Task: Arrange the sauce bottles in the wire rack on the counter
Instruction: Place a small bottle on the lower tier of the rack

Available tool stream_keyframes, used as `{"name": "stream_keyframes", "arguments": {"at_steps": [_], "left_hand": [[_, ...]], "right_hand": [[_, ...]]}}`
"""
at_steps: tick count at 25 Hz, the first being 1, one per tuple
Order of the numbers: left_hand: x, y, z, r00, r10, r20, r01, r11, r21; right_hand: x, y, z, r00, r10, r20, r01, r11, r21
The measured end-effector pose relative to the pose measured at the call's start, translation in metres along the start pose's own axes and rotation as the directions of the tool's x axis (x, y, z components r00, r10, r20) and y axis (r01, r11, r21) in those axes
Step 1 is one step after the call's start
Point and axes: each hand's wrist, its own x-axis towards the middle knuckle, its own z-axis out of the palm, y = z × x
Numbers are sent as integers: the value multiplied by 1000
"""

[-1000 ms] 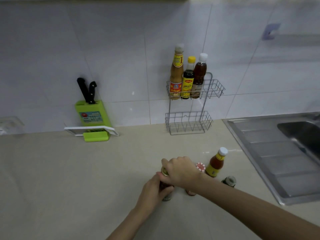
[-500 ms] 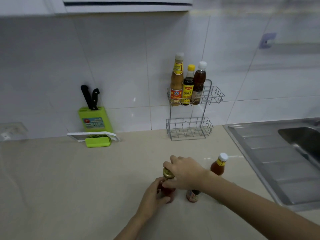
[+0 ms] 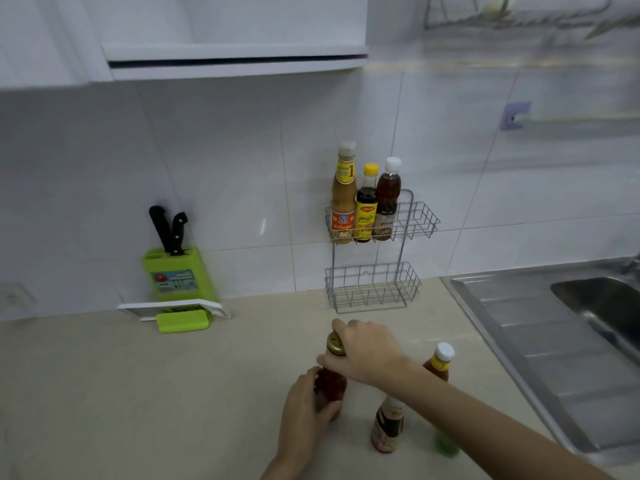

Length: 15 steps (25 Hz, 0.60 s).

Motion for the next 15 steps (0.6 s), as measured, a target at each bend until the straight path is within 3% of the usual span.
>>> {"name": "stream_keyframes", "arguments": {"at_steps": [3, 5, 10, 15], "left_hand": [[25, 20, -1, 996, 26, -86, -25, 1000, 11], [40, 34, -5, 993, 45, -111, -46, 999, -4], [107, 40, -20, 999, 7, 49, -2, 995, -101], [153, 27, -16, 992, -118, 36, 122, 982, -144]], "right_hand": [[20, 3, -8, 993, 20, -115, -21, 1000, -7], [30, 17, -18, 984, 75, -160, -56, 992, 117], [63, 88, -25, 953, 253, -166, -142, 859, 491], [83, 131, -2, 812, 481, -331, -84, 658, 749]]}}
